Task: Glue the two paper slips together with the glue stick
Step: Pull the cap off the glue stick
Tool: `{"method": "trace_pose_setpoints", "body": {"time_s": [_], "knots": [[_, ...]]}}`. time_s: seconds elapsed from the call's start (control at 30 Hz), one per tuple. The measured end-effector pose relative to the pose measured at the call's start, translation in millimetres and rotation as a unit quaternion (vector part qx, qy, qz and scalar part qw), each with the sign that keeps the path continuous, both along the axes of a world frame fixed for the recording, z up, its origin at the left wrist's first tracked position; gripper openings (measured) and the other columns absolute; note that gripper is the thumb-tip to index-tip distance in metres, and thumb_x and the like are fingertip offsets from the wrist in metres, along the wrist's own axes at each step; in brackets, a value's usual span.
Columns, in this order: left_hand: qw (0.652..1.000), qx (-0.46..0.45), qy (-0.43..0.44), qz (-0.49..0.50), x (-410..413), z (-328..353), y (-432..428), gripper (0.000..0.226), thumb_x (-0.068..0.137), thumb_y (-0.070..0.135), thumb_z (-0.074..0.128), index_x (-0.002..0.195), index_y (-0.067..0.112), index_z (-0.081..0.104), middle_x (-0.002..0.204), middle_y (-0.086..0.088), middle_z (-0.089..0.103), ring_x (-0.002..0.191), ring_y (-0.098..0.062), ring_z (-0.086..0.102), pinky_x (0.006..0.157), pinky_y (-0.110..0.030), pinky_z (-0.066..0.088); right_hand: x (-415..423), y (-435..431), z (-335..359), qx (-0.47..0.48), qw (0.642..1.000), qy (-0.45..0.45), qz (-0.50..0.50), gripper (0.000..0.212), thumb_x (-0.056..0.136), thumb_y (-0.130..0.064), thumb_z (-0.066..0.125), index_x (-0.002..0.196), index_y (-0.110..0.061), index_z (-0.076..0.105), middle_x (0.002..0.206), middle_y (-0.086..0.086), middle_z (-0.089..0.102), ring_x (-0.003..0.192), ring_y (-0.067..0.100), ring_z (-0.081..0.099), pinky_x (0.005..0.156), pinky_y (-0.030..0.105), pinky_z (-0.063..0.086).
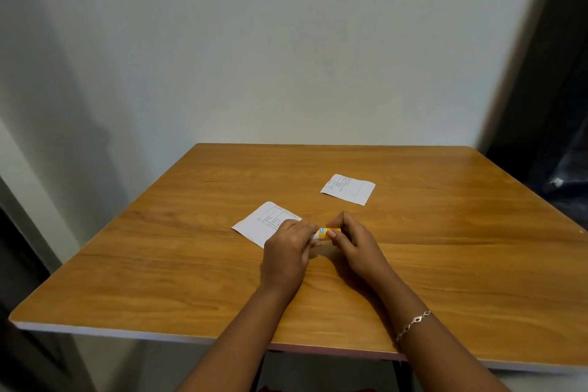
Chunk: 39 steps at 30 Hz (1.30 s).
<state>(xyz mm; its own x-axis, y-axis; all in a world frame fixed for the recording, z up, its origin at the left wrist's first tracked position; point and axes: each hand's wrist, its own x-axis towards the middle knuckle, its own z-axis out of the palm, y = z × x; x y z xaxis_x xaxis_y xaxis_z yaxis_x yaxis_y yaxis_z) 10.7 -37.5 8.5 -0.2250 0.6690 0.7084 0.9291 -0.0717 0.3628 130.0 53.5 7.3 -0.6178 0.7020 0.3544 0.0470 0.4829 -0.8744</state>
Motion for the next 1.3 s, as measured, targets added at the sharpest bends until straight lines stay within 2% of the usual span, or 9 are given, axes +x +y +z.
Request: {"method": "trace_pose_setpoints", "body": {"time_s": [0.17,0.33,0.57,0.7,0.77,0.87,1.0,1.13,1.3], "knots": [[0.999,0.019,-0.036,0.005,-2.2,0.1,0.8,0.028,0.068,0.001,0.071,0.088,0.018,0.064,0.081,-0.003,0.069,0.083,-0.009,0.050,0.060,-0.029,0.052,0.6,1.8,-0.7,-0.015,1.000,0.001,0.021,0.005,0.083,-0.024,0.059,0.086,-0.023,0.056,0.072,0.006,0.052,0.063,0.011,0.046,0.059,0.027,0.039],[1.000,0.012,0.024,0.015,-2.6,-1.5,1.1,0.021,0.072,0.006,0.070,0.088,0.017,0.064,0.085,0.001,0.070,0.087,-0.010,0.052,0.059,-0.027,0.050,-1.1,0.2,1.1,-0.085,0.996,0.013,0.005,0.019,0.090,-0.021,0.052,0.081,-0.004,0.056,0.057,0.000,0.052,0.047,0.004,0.045,0.048,0.018,0.037],[0.999,-0.001,0.042,0.018,-0.7,-1.6,1.7,0.024,0.068,0.007,0.064,0.088,0.021,0.063,0.078,0.003,0.070,0.082,-0.009,0.048,0.048,-0.026,0.050,1.6,4.5,-3.0,-0.041,0.999,-0.008,0.008,0.017,0.088,-0.016,0.055,0.075,-0.026,0.050,0.067,-0.002,0.051,0.064,0.012,0.044,0.062,0.028,0.035],[1.000,-0.015,0.018,0.013,-1.1,-1.6,0.3,0.028,0.067,0.008,0.062,0.089,0.025,0.058,0.077,0.000,0.069,0.078,-0.010,0.052,0.048,-0.031,0.052,3.7,6.1,-0.6,-0.013,0.999,-0.021,0.029,0.008,0.083,-0.025,0.055,0.079,-0.029,0.049,0.080,0.007,0.057,0.070,0.012,0.047,0.063,0.025,0.037],[1.000,-0.021,-0.010,0.017,-2.3,-2.6,0.7,0.022,0.069,0.011,0.062,0.088,0.023,0.062,0.079,-0.001,0.068,0.078,-0.015,0.059,0.052,-0.033,0.053,4.6,8.0,-1.5,-0.002,0.999,-0.024,0.029,0.009,0.082,-0.024,0.059,0.081,-0.029,0.051,0.081,0.002,0.057,0.069,0.006,0.048,0.062,0.020,0.038],[0.999,-0.016,-0.019,0.027,-3.6,-3.2,1.3,0.018,0.068,0.009,0.068,0.083,0.019,0.063,0.081,-0.001,0.068,0.080,-0.013,0.058,0.054,-0.031,0.052,2.9,6.1,-2.6,-0.054,0.998,0.001,0.024,0.004,0.086,-0.021,0.060,0.085,-0.021,0.055,0.068,-0.004,0.056,0.061,0.005,0.050,0.061,0.023,0.041],[0.999,-0.014,0.020,0.022,-0.4,-0.4,-0.3,0.023,0.068,0.006,0.074,0.083,0.019,0.063,0.082,0.001,0.069,0.082,-0.012,0.057,0.052,-0.031,0.052,3.1,6.2,-0.7,-0.105,0.994,0.012,0.017,0.021,0.089,-0.020,0.054,0.069,-0.016,0.052,0.044,-0.008,0.050,0.043,0.003,0.044,0.050,0.025,0.035],[1.000,-0.021,0.007,0.013,-0.6,-2.1,0.3,0.023,0.068,0.007,0.070,0.085,0.020,0.065,0.079,-0.001,0.068,0.079,-0.011,0.055,0.053,-0.029,0.050,7.3,8.2,-1.0,-0.090,0.995,-0.014,0.027,0.012,0.088,-0.016,0.056,0.077,-0.020,0.053,0.059,-0.006,0.050,0.048,0.000,0.044,0.053,0.024,0.033],[0.998,-0.039,-0.029,0.028,-3.4,-3.6,1.8,0.025,0.071,0.007,0.072,0.092,0.018,0.070,0.079,-0.006,0.070,0.072,-0.021,0.064,0.057,-0.029,0.049,9.5,8.7,0.4,-0.047,0.997,-0.020,0.050,0.021,0.084,-0.007,0.059,0.084,-0.027,0.052,0.083,0.001,0.058,0.076,0.013,0.051,0.068,0.028,0.039]]}}
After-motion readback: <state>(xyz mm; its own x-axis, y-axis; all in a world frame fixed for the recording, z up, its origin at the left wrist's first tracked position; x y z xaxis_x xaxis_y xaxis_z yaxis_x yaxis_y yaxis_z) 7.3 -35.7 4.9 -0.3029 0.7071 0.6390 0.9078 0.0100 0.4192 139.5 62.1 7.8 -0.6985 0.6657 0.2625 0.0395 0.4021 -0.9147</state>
